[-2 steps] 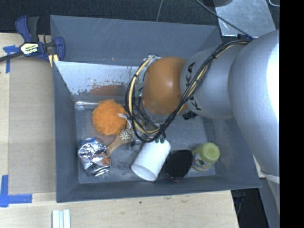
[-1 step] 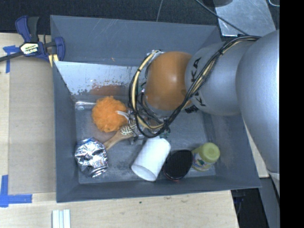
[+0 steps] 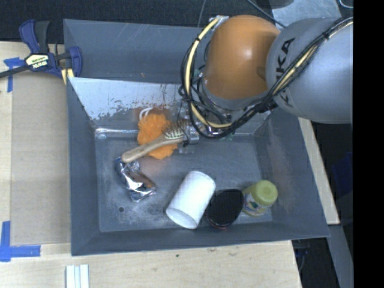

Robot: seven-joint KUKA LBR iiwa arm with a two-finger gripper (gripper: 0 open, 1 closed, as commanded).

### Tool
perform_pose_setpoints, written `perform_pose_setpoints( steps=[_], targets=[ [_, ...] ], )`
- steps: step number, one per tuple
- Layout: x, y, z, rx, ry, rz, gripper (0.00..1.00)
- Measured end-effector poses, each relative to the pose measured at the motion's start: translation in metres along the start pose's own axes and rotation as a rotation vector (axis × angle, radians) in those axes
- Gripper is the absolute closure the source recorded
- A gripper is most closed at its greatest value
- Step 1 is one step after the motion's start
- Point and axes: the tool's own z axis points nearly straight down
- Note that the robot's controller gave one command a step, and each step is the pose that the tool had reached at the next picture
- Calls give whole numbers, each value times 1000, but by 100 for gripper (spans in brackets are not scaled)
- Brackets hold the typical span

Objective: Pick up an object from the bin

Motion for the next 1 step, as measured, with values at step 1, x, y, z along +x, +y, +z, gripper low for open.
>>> perform_pose_setpoints(
  steps=[1],
  targets=[
    [7,-61,-63,4,-10,-30,100]
  ],
)
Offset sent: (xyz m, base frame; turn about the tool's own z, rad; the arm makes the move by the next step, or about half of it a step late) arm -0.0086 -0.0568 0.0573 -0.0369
